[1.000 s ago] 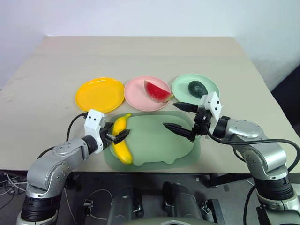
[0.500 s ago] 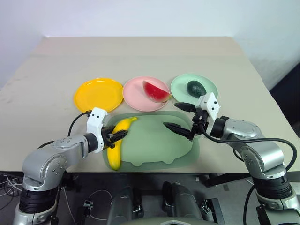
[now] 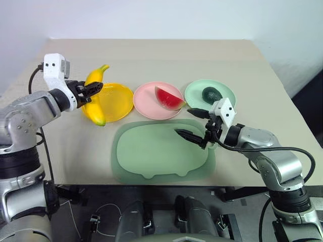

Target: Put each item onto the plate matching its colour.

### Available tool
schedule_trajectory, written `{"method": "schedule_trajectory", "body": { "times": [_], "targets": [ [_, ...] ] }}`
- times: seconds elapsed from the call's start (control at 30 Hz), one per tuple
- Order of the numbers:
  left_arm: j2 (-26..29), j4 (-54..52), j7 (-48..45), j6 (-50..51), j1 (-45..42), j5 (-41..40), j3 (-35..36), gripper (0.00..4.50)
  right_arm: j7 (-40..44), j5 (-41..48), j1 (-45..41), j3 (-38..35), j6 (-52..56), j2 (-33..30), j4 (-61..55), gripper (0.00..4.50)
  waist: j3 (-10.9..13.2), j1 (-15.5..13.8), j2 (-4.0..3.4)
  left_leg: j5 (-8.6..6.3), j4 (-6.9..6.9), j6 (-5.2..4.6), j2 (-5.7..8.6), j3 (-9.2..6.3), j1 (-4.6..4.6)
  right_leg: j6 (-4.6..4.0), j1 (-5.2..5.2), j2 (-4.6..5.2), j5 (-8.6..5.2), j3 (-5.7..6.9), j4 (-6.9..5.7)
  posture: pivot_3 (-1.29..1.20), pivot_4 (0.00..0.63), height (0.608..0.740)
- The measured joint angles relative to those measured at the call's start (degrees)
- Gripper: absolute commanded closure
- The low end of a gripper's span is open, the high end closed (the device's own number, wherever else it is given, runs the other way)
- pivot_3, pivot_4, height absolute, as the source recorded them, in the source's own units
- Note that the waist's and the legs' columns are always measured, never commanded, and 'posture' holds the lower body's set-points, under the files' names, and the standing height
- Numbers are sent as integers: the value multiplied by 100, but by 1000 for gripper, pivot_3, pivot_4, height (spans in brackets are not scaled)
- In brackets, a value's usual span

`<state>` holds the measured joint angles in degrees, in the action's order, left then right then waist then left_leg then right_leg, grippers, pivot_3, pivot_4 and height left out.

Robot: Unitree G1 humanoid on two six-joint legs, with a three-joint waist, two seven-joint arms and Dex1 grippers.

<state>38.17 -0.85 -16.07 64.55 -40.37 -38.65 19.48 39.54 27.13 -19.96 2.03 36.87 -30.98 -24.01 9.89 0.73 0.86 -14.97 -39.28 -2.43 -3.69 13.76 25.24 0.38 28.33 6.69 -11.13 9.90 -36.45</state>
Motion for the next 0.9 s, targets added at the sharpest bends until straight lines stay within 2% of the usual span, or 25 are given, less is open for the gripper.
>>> {"method": "schedule_trajectory", "body": {
  "times": [0.17,0.43,0.67,0.7,0.9],
  "targets": [
    [-404,1558,43,-1081,-503,798,-459,2470,-93,-115,-116,169,-36,135,98,0,0,13,3,1,-5,2,0,2,1,1,2,1,0,0,-5,0,150,696],
    [-650,3550,-103,-2466,-981,1571,-576,2470,-189,-222,-195,174,-65,174,243,0,0,41,4,2,-8,1,-1,4,1,5,10,1,-2,0,-24,0,150,696],
    [-743,4982,-332,-3397,-1294,2004,-639,165,-204,-277,-303,173,-119,239,397,0,-1,28,8,1,-27,-1,-1,2,5,6,11,6,-4,0,-38,0,150,696],
    [-751,5072,-405,-3448,-1327,2051,-656,50,-204,-309,-320,173,-132,245,433,0,-1,25,9,0,-33,-3,-1,0,8,7,13,8,-5,0,-46,0,150,696],
    [-750,5165,-725,-3817,-1366,2236,-721,50,-197,-352,-368,173,-236,291,540,0,0,32,9,-4,-56,-8,-5,-4,11,9,15,11,-7,0,-64,0,150,696]
  ]
}}
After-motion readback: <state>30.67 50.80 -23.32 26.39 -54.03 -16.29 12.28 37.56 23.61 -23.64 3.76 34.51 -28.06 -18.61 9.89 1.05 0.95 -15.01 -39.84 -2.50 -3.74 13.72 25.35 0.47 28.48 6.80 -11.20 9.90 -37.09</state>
